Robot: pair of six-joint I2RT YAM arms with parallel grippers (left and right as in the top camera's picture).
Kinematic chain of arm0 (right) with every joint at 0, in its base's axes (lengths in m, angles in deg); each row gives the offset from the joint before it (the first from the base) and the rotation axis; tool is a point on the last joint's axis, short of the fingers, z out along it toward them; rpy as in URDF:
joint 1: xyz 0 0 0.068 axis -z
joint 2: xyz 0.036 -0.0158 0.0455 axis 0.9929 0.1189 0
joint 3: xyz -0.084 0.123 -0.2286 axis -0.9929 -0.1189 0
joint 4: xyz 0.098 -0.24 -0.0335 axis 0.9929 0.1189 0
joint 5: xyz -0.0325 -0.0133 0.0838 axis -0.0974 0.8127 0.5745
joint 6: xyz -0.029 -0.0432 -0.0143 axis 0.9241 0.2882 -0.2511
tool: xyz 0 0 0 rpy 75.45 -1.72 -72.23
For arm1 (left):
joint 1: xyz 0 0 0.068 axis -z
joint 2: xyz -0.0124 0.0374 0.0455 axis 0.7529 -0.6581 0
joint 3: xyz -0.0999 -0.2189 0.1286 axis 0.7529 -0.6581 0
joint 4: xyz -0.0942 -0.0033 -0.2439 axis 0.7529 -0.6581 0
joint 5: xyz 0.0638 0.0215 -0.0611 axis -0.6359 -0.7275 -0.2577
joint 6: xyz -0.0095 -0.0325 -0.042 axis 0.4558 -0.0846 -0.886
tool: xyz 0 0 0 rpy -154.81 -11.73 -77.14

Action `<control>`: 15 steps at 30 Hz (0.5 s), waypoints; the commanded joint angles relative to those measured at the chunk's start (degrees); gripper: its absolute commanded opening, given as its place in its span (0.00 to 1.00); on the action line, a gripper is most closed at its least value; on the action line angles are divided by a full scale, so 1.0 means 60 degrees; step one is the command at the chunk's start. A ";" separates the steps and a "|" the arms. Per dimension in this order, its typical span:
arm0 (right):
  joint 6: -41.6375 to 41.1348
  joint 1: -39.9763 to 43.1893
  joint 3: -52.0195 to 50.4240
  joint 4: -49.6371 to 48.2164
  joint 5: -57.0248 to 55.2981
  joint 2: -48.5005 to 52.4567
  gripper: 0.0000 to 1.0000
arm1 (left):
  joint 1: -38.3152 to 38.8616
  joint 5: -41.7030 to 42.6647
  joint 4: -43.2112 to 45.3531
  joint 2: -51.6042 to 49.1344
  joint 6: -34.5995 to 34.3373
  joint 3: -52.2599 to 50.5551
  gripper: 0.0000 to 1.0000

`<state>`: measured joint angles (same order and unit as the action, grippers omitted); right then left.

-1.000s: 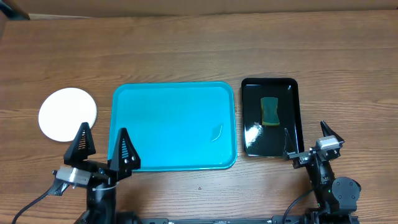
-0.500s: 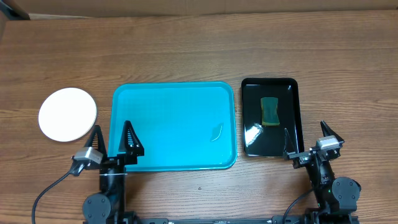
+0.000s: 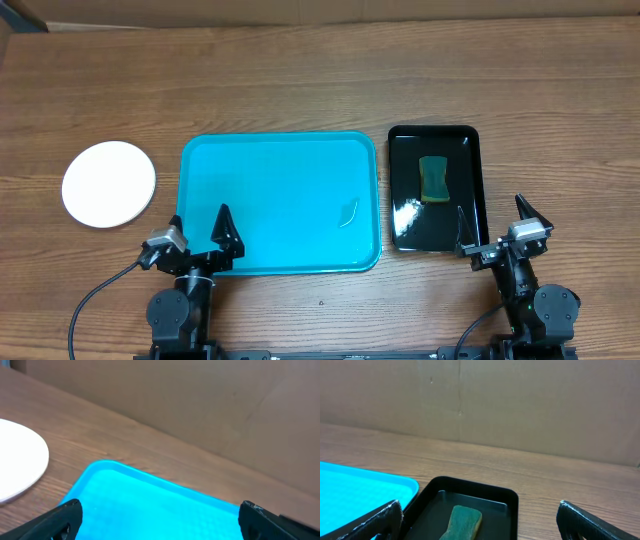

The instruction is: Clean dirty plates on tray and stack at the side

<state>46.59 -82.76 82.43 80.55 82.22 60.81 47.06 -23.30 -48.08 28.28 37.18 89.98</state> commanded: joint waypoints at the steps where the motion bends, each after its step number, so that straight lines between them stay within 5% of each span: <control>1: 0.0036 0.0062 -0.0102 -0.0040 -0.0058 -0.0113 1.00 | 0.0069 0.0051 0.0015 0.0113 0.1515 -0.0044 1.00; 6: 0.0036 0.0062 -0.0102 -0.0040 -0.0058 -0.0113 1.00 | 0.0069 0.0131 0.0015 0.0109 0.3359 -0.0044 1.00; 15: 0.0036 0.0062 -0.0102 -0.0040 -0.0058 -0.0113 1.00 | 0.0018 0.0073 0.0018 0.0109 0.3417 -0.0044 1.00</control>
<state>46.59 -82.76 82.41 80.55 82.22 60.81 47.06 -23.13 -48.05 28.28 55.34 89.98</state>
